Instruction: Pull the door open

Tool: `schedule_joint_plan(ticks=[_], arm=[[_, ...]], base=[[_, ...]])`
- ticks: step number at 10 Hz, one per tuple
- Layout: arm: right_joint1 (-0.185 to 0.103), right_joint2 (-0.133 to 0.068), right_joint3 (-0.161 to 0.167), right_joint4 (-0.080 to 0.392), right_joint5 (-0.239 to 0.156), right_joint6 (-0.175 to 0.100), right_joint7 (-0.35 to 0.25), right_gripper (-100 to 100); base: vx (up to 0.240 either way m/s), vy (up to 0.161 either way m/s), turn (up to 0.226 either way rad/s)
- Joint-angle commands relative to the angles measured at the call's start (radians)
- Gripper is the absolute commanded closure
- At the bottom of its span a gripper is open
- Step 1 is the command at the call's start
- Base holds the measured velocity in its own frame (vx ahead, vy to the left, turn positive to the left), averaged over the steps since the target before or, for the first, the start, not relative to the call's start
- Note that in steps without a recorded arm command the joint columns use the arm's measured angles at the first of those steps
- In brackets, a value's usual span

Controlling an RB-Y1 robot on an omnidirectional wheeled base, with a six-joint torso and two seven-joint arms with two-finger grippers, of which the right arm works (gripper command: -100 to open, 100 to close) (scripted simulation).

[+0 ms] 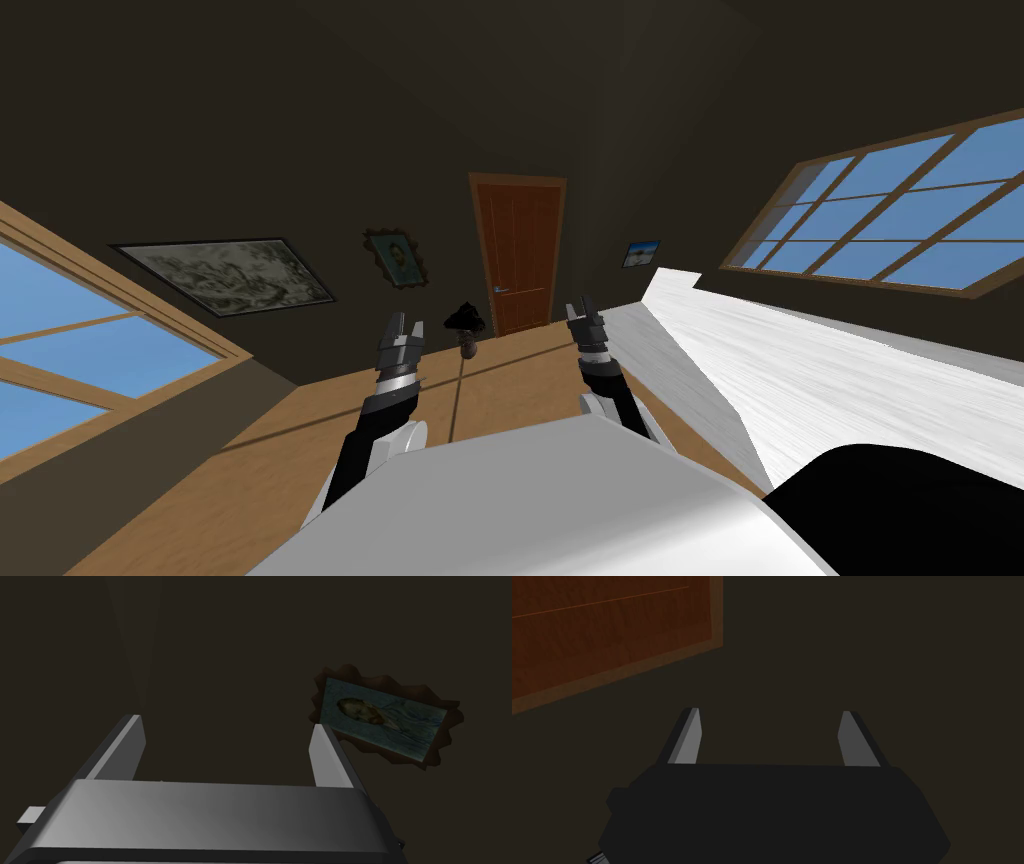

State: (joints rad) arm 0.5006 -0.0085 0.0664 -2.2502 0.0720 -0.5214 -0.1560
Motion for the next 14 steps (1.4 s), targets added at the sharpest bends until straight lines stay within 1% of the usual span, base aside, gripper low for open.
schedule_joint_plan(ticks=[1, 3, 5, 6, 8, 14], arm=[[-0.011, -0.007, -0.003, 0.028, -0.002, -0.005, 0.001, -100], [-0.028, -0.017, -0.009, 0.074, -0.005, -0.013, 0.002, -100], [-0.038, -0.023, -0.012, 0.101, -0.007, -0.018, 0.002, -100], [-0.050, -0.029, -0.016, 0.134, -0.009, -0.024, 0.003, -100], [-0.063, -0.035, -0.020, 0.167, -0.011, -0.030, 0.004, -100], [-0.110, -0.054, -0.036, 0.294, -0.020, -0.053, 0.006, -100]], base=[[0.061, 0.013, 0.034], [0.124, 0.024, 0.043], [0.102, 0.026, 0.023], [0.125, 0.043, 0.050], [0.113, 0.027, 0.031], [0.089, 0.024, 0.035]])
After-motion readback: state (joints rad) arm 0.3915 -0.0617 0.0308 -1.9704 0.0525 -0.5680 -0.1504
